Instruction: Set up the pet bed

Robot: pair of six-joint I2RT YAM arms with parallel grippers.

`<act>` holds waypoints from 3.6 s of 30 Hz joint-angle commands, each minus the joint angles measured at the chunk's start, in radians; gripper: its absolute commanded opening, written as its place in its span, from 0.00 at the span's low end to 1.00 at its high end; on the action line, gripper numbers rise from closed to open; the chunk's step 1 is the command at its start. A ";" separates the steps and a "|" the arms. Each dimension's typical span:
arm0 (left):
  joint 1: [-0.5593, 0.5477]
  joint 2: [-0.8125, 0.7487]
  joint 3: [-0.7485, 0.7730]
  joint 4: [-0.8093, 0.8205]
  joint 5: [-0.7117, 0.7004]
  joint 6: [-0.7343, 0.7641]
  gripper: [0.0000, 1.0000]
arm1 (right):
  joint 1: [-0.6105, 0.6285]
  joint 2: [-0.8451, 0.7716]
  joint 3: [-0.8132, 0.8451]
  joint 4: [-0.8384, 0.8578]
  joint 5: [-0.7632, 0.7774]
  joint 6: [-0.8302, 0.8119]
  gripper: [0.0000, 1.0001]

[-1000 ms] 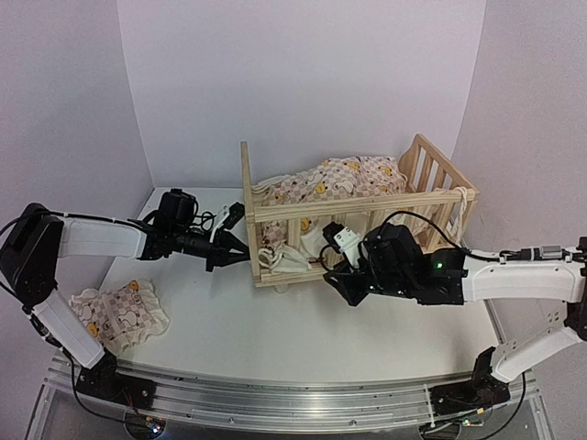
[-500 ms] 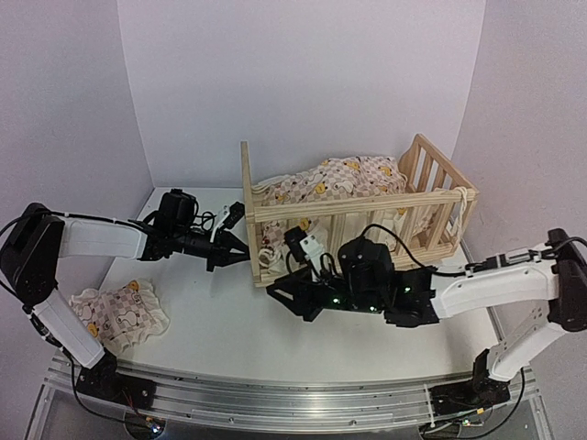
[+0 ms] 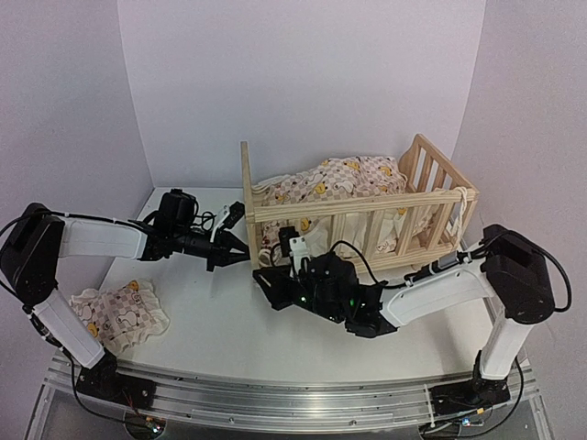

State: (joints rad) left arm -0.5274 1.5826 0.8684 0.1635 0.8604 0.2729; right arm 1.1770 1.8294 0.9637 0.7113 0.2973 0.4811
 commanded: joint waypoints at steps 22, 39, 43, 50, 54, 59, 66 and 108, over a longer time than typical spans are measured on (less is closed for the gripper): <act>-0.013 -0.017 -0.002 0.064 0.036 -0.046 0.00 | -0.035 -0.009 -0.028 -0.127 0.320 0.171 0.23; -0.013 -0.022 -0.011 0.078 0.050 -0.060 0.00 | -0.057 0.016 0.019 -0.218 0.346 0.213 0.34; -0.012 -0.029 -0.008 0.065 0.053 -0.079 0.00 | -0.070 0.037 0.026 -0.226 0.329 0.226 0.35; -0.006 -0.058 -0.019 0.015 0.046 -0.075 0.00 | -0.088 0.087 0.038 -0.228 0.279 0.220 0.38; -0.006 -0.067 -0.029 0.012 0.044 -0.084 0.00 | -0.102 0.099 0.042 -0.228 0.313 0.236 0.21; -0.005 -0.076 -0.022 -0.019 0.042 -0.096 0.00 | -0.115 0.087 0.038 -0.228 0.303 0.201 0.02; 0.098 -0.112 0.015 -0.173 0.056 -0.066 0.00 | -0.115 -0.014 -0.049 -0.228 0.231 0.084 0.00; 0.085 -0.124 -0.165 0.035 0.022 -0.515 0.00 | 0.029 0.200 0.128 0.024 0.408 -1.253 0.36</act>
State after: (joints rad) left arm -0.4397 1.4689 0.7163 0.1080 0.8851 -0.2163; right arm 1.2099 1.9601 1.0718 0.4361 0.4400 -0.5568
